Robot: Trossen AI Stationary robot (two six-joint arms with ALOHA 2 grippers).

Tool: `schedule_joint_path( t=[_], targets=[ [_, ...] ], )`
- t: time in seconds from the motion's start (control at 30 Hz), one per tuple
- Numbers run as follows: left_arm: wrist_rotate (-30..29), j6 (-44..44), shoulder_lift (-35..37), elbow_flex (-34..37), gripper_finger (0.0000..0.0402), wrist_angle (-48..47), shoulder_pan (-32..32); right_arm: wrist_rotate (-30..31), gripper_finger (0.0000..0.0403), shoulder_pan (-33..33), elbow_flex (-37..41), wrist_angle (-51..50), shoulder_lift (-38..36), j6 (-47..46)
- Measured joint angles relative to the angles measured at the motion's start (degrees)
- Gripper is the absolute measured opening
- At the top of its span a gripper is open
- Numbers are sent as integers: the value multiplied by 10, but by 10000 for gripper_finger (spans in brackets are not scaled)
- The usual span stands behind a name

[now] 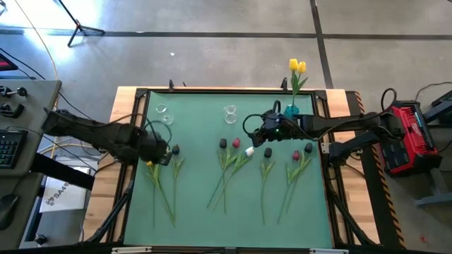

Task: Sort flowers into vase by color
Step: Put the yellow tulip into the blue vase

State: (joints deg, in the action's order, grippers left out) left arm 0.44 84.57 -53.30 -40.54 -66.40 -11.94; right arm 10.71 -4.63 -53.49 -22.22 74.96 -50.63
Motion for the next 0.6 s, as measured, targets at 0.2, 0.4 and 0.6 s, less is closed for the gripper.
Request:
schedule_joint_path(
  t=[0.2, 0.4, 0.6],
  targets=[
    [6, 133, -3, 12, 112, 8, -71, 39, 199, 13, 0, -27, 0, -5],
    [-15, 194, -24, 11, 155, 7, -98, 47, 199, 8, 0, -28, 0, 8],
    [-29, 279, -98, 11, 157, 15, -154, 39, 199, 5, 0, -29, 0, 12]
  ],
)
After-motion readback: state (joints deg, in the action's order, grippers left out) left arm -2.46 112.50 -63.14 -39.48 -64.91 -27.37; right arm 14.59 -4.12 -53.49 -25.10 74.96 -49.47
